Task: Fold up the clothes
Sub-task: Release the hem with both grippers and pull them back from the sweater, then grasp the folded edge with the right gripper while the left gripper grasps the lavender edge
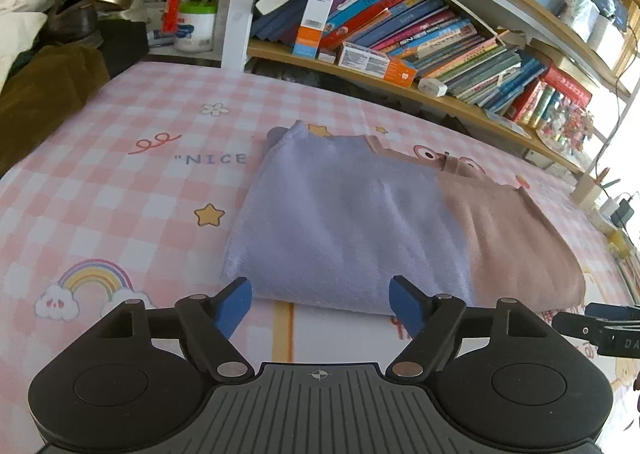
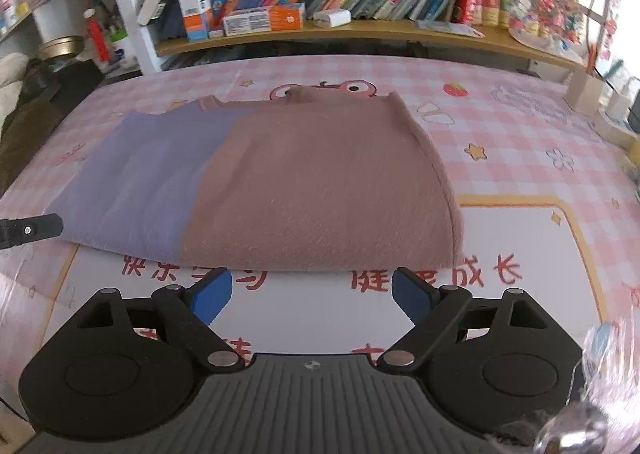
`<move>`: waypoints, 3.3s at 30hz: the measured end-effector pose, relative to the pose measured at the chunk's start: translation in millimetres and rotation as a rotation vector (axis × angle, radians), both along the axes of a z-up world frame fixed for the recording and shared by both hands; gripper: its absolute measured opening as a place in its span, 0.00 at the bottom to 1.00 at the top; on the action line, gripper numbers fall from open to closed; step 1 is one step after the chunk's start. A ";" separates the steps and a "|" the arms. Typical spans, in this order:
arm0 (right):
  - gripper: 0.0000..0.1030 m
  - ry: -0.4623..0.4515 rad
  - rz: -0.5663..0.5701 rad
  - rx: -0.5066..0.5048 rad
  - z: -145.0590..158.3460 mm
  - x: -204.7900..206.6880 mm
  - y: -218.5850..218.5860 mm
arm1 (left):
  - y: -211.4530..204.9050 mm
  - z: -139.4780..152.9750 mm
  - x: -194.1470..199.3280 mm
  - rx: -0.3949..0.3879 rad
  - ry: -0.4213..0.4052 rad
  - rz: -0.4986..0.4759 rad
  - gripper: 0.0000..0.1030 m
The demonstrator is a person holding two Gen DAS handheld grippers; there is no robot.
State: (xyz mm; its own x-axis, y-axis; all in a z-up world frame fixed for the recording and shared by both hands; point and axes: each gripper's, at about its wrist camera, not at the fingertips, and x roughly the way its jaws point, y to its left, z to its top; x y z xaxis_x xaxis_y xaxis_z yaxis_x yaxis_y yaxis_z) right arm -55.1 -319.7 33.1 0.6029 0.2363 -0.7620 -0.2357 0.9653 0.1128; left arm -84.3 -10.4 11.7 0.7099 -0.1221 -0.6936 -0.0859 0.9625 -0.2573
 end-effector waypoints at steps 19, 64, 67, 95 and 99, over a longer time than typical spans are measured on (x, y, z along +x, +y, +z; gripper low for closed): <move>0.84 -0.010 0.250 0.042 -1.0 20.6 -74.8 | -96.9 6.3 -38.3 0.041 0.065 0.230 0.84; 0.81 0.020 0.031 0.048 -3.5 53.4 -83.7 | 3.4 -25.2 -3.9 -0.284 0.094 0.465 0.78; 0.74 0.025 0.005 0.051 -5.8 57.8 -85.8 | 11.0 -28.3 1.3 -0.335 0.068 0.505 0.67; 0.22 0.174 0.047 0.174 -36.2 76.8 -54.6 | 54.2 -10.3 -0.5 -0.439 -0.196 0.634 0.06; 0.22 0.162 0.126 0.152 -36.2 74.4 -31.3 | 74.1 -18.3 -9.6 -0.449 -0.177 0.669 0.06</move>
